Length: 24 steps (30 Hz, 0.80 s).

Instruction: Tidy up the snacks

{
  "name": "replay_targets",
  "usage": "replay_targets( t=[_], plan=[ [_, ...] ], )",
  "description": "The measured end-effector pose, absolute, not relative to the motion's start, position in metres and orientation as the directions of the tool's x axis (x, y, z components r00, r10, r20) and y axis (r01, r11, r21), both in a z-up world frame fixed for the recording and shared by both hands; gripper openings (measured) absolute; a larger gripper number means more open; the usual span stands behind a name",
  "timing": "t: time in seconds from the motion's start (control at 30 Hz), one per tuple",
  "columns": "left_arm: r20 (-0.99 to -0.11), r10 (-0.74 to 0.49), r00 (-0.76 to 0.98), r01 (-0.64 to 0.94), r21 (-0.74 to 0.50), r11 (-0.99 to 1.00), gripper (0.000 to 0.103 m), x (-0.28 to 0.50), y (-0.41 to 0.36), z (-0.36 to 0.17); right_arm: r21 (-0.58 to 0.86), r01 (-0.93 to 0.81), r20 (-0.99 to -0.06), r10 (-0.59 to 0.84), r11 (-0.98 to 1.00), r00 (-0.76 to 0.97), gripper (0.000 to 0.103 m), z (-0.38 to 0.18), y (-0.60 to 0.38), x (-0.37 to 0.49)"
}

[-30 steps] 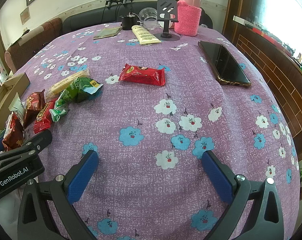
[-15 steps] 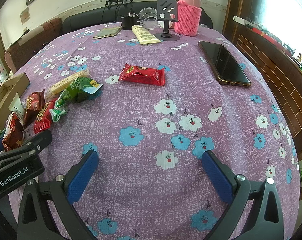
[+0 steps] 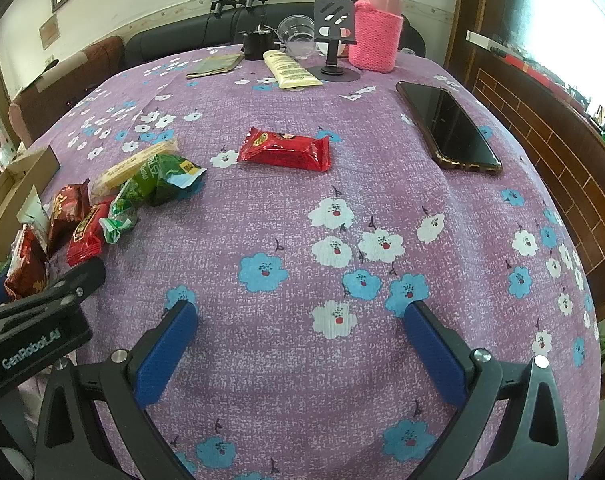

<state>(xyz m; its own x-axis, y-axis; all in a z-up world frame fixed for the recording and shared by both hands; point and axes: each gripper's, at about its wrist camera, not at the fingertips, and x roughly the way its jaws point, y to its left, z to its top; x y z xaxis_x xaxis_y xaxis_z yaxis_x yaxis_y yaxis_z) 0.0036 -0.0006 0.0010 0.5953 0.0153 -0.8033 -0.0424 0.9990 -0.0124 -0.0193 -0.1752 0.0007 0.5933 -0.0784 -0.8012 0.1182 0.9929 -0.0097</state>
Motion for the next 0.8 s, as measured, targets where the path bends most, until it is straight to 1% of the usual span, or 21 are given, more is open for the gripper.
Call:
replay_targets(
  t=[0.2, 0.37, 0.4, 0.43, 0.47, 0.5, 0.57, 0.67, 0.73, 0.8],
  plan=[
    [-0.829, -0.034, 0.558, 0.046, -0.010, 0.999, 0.103, 0.005, 0.002, 0.002, -0.010, 0.127, -0.829, -0.079, 0.992, 0.553, 0.103, 0.002, -0.172, -0.023],
    [-0.847, -0.092, 0.524, 0.132, -0.026, 0.991, 0.101, 0.000, 0.006, 0.005, -0.008, 0.115, -0.830, -0.071, 0.993, 0.553, 0.103, 0.002, -0.173, -0.023],
    [-0.847, -0.118, 0.519, 0.138, -0.053, 0.989, 0.099, -0.003, 0.009, 0.008, -0.010, 0.113, -0.830, -0.071, 0.994, 0.553, 0.103, 0.002, -0.173, -0.024],
    [-0.842, -0.158, 0.516, 0.138, -0.100, 0.985, 0.089, -0.006, 0.015, 0.012, -0.010, 0.113, -0.830, -0.072, 0.994, 0.553, 0.103, 0.002, -0.173, -0.025],
    [-0.836, -0.203, 0.510, 0.136, -0.155, 0.979, 0.082, -0.009, 0.022, 0.017, -0.010, 0.115, -0.830, -0.072, 0.993, 0.553, 0.103, 0.002, -0.173, -0.025],
    [-0.822, -0.241, 0.515, 0.134, -0.201, 0.970, 0.082, -0.015, 0.030, 0.026, -0.010, 0.118, -0.830, -0.074, 0.993, 0.554, 0.103, 0.002, -0.172, -0.025],
    [-0.770, -0.280, 0.573, 0.141, -0.244, 0.959, 0.082, -0.029, 0.047, 0.047, -0.010, 0.125, -0.828, -0.078, 0.992, 0.555, 0.103, 0.002, -0.172, -0.026],
    [-0.656, -0.302, 0.692, 0.139, -0.289, 0.947, 0.082, -0.056, 0.085, 0.083, -0.015, 0.110, -0.834, -0.074, 0.994, 0.546, 0.103, 0.003, -0.171, -0.026],
    [-0.621, -0.296, 0.726, 0.129, -0.300, 0.945, 0.082, -0.067, 0.107, 0.096, -0.017, 0.099, -0.850, -0.066, 0.995, 0.523, 0.102, 0.004, -0.173, -0.024],
    [-0.611, -0.227, 0.758, 0.085, -0.252, 0.964, 0.082, -0.076, 0.128, 0.103, -0.034, 0.107, -0.850, -0.085, 0.994, 0.520, 0.088, 0.012, -0.172, -0.028]
  ],
)
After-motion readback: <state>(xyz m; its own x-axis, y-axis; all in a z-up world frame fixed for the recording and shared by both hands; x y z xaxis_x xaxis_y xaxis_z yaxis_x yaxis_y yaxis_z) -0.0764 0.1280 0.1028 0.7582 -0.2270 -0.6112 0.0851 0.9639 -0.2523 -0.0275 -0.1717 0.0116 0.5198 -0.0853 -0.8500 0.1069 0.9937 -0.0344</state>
